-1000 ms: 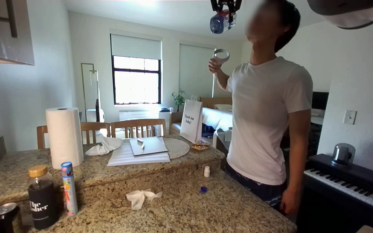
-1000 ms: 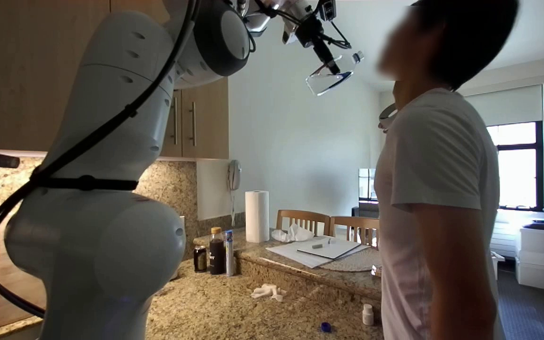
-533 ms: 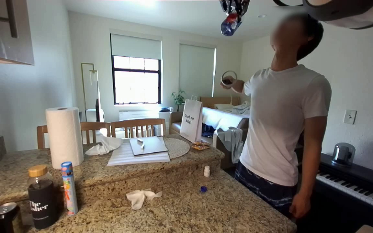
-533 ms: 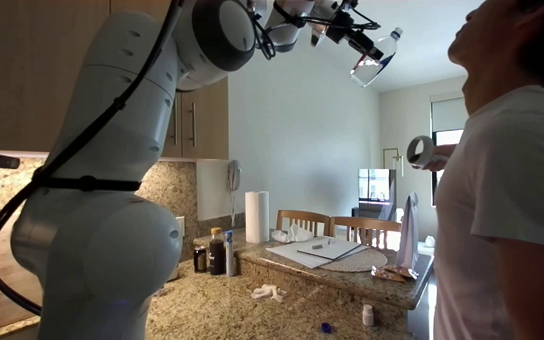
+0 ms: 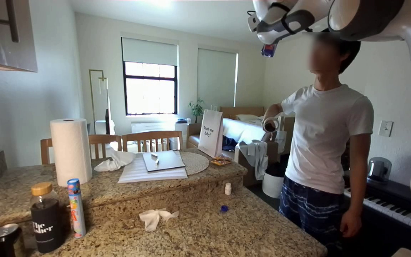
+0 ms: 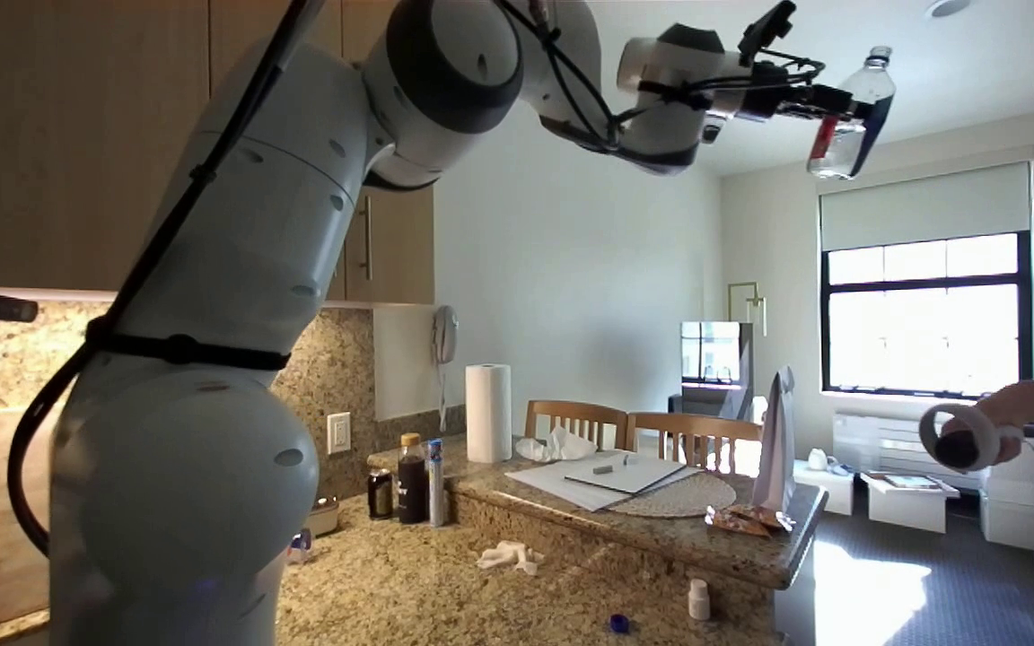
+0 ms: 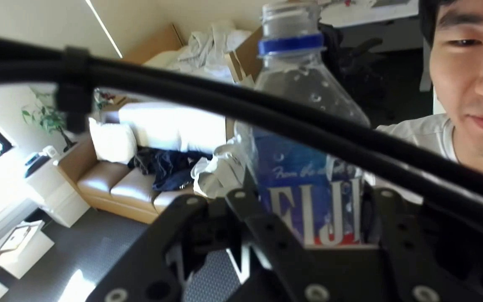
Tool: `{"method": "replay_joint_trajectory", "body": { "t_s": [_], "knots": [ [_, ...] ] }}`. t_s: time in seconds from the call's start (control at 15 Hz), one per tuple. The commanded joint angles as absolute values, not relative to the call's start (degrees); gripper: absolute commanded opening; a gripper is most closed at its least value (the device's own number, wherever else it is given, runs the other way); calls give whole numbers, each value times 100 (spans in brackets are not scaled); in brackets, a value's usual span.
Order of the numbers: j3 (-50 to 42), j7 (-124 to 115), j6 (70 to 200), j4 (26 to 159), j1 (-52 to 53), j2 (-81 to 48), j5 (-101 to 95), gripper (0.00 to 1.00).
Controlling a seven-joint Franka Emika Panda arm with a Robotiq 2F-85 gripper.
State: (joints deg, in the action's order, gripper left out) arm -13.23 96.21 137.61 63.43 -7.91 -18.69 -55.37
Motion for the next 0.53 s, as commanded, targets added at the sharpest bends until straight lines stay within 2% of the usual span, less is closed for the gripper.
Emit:
{"method": "replay_joint_trajectory", "body": {
  "t_s": [0.0,0.2,0.4,0.47],
  "knots": [
    [-1751,8217,15355,6418,-1298,-2458,-6847,22],
    [-2684,6769,16189,5523,-1516,-3597,-7914,22],
    [-3328,5570,15884,4896,-1791,-4565,-8659,22],
    [-3035,6119,15977,5666,-1604,-3906,-8318,22]
  ]
}}
